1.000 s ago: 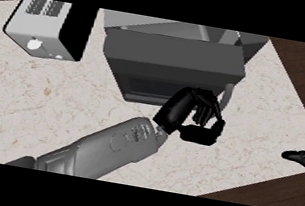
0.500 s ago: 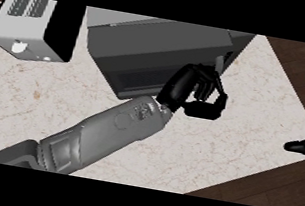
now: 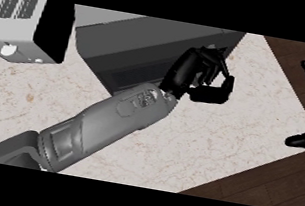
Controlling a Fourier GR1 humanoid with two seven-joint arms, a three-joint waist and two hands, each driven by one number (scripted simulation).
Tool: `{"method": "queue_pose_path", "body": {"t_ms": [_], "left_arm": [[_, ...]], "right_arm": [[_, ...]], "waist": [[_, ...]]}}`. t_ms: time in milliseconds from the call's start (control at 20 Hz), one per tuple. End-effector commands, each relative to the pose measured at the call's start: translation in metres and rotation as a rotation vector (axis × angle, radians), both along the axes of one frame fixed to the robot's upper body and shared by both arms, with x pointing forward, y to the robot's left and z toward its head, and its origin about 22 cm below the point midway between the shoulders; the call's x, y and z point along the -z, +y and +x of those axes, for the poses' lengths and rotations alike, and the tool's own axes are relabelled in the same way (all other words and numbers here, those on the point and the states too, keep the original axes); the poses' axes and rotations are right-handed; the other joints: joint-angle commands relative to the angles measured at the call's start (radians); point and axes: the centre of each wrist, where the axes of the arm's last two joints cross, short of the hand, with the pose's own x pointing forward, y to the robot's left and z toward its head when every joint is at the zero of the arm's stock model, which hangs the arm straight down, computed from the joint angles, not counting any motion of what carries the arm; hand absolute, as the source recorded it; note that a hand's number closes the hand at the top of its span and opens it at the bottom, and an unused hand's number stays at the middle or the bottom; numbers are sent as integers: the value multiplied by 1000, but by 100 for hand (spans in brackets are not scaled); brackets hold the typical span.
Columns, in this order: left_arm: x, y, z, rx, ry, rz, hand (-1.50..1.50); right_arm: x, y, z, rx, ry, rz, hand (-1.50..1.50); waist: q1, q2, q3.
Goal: Pick up the milk, place it into the microwave and close the microwave
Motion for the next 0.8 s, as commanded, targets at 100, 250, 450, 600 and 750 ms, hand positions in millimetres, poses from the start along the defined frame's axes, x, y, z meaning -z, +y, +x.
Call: {"method": "queue_pose_path", "body": {"t_ms": [100,250,450,600,750], "left_arm": [[-14,-9,6,-2,-29,5,150],[-11,-9,5,-18,-16,0,150],[-9,-9,4,-24,-15,-5,150],[-12,-9,5,-35,-18,-11,150],[-11,-9,6,-51,-17,-12,150]], "right_arm": [[-11,11,6,-167,-16,11,-150],[-28,15,10,-218,-38,-52,-150],[-48,40,14,-403,-88,-99,150],[-57,53,14,-469,-103,-130,150],[-65,62,12,-510,-110,-153,150]], "waist": [[-24,11,4],[-31,8,3],[-27,0,4],[-32,5,5],[-46,4,5]]}}
